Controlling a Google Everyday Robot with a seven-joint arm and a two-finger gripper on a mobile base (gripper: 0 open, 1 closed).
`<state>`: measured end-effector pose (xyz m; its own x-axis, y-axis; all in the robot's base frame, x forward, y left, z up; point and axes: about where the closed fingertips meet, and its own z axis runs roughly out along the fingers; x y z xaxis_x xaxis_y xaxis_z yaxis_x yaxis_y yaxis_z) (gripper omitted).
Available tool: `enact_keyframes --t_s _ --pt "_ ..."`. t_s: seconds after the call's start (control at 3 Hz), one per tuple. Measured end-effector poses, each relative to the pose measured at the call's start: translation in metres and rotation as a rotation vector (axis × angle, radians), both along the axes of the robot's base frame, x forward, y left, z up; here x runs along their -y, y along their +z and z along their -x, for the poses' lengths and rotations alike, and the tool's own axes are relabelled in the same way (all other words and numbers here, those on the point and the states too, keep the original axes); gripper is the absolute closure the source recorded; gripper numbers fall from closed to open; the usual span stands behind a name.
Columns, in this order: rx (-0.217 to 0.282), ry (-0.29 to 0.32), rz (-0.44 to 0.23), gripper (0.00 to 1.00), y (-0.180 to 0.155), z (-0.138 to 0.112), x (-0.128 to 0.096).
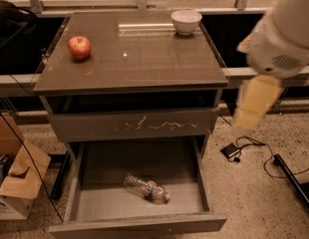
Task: Pick water bottle from middle drawer and place on counter
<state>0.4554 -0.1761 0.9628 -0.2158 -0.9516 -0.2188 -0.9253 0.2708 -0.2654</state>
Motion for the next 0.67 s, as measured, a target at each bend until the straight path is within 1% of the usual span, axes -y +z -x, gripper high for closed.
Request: enact_keyframes --t_s 0.33,0.67 --pt "-0.053 0.112 0.032 0.00 -0.098 -0.052 -0.117" --pt "-0.065 0.232 0.034 0.00 -0.206 -0.099 -0.248"
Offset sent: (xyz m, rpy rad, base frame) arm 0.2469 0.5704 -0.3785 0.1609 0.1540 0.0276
